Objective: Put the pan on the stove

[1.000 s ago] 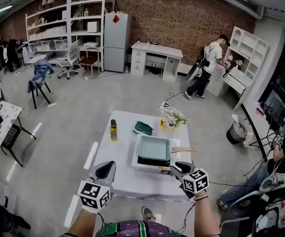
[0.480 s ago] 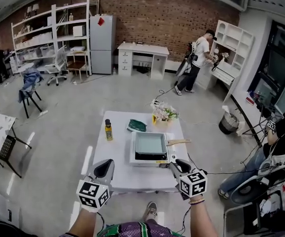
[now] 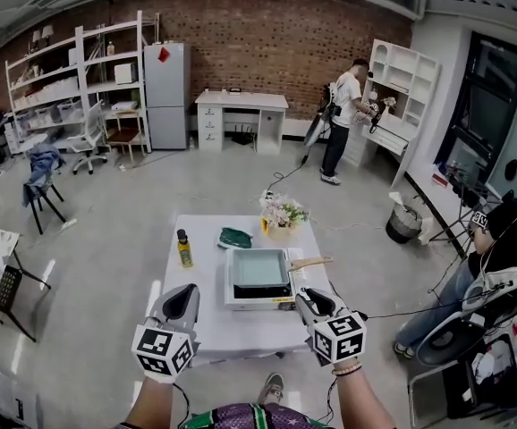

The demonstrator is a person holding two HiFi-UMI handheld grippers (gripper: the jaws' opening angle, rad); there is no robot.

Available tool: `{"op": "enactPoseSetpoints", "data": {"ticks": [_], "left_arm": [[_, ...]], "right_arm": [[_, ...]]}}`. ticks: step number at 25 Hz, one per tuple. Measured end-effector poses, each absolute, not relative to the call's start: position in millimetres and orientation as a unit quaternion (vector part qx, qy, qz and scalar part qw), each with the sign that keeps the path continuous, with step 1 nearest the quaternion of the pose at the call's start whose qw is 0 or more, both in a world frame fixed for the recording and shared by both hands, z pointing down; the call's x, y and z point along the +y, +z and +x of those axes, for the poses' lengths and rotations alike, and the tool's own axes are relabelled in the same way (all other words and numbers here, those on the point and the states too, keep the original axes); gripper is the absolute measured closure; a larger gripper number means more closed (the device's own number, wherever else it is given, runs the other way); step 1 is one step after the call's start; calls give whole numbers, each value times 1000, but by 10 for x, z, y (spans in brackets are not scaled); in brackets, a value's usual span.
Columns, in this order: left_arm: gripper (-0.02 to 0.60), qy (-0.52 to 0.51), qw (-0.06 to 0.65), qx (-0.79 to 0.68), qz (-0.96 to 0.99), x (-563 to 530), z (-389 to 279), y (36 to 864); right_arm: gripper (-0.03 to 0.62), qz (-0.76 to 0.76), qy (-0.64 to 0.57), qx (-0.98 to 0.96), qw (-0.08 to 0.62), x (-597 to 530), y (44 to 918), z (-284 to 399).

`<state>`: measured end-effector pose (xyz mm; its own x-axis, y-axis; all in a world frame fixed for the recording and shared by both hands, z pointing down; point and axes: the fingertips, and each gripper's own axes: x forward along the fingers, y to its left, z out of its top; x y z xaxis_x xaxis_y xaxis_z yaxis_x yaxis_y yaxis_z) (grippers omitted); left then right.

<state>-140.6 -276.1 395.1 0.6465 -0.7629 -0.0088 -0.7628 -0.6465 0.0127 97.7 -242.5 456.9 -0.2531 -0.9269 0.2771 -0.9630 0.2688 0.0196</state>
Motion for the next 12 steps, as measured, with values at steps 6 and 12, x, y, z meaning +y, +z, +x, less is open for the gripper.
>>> {"op": "enactPoseSetpoints", "data": {"ticks": [6,12], "left_arm": [[563,-4,-19,-425,905,-2829,-1314,3865],[563,-7,-27,-432,902,-2886,-1318,3793]], "right_arm": [[494,633,67,-767,79,-2458,4377,1183],[499,653,42,-754,58,-2415,4175,1247]]}}
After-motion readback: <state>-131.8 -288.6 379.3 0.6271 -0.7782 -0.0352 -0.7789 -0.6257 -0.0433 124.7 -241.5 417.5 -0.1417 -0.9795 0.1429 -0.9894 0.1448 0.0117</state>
